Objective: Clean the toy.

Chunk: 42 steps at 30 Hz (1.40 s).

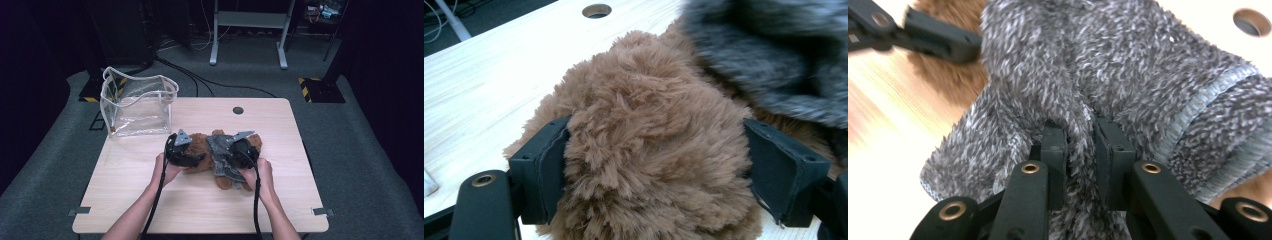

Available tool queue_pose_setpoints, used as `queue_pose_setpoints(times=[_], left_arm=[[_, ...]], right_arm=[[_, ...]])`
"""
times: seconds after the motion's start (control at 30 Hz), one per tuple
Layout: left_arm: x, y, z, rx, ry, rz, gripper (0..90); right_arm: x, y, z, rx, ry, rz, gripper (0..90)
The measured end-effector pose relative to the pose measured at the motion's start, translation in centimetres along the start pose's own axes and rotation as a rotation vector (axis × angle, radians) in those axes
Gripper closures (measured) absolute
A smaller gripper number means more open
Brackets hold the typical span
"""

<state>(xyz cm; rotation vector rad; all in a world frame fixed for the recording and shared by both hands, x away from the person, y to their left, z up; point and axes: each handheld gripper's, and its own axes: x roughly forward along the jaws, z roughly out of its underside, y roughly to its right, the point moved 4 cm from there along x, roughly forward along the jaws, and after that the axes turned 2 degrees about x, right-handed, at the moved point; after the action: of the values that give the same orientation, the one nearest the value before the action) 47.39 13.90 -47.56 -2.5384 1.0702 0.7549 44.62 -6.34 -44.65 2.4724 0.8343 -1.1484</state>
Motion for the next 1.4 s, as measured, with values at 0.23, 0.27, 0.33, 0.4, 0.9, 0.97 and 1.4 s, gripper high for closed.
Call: queue_pose_setpoints(times=[0.23, 0.27, 0.33, 0.4, 0.9, 0.97, 1.4], left_arm=[[0.0, 0.0, 0.0, -0.010, 0.007, 0.003, 19.1], [0.1, -0.1, 0.0, -0.011, 0.008, 0.001, 19.1], [0.0, -0.1, 0.0, -0.011, 0.007, 0.002, 19.1], [0.0, -0.1, 0.0, -0.011, 0.006, 0.001, 19.1], [0.0, -0.1, 0.1, -0.010, 0.000, -0.005, 18.8], [0.1, -0.1, 0.1, -0.011, 0.000, -0.005, 18.8], [0.1, 0.0, 0.0, 0.002, 0.003, -0.006, 18.9]], right_arm=[[-0.8, 2.5, 3.3, 0.091, -0.043, 0.004, 76.9], [-0.8, 3.1, 3.8, 0.102, -0.055, 0.020, 76.9], [-0.9, 3.8, 4.5, 0.125, -0.073, 0.034, 76.9], [-1.1, 4.3, 4.8, 0.141, -0.067, 0.014, 76.8], [-1.5, 0.4, -2.4, 0.010, 0.079, -0.050, 76.1], [-0.6, 0.1, -3.0, 0.003, 0.067, -0.054, 76.0], [0.3, 1.4, -0.3, 0.073, 0.027, -0.068, 76.8]])
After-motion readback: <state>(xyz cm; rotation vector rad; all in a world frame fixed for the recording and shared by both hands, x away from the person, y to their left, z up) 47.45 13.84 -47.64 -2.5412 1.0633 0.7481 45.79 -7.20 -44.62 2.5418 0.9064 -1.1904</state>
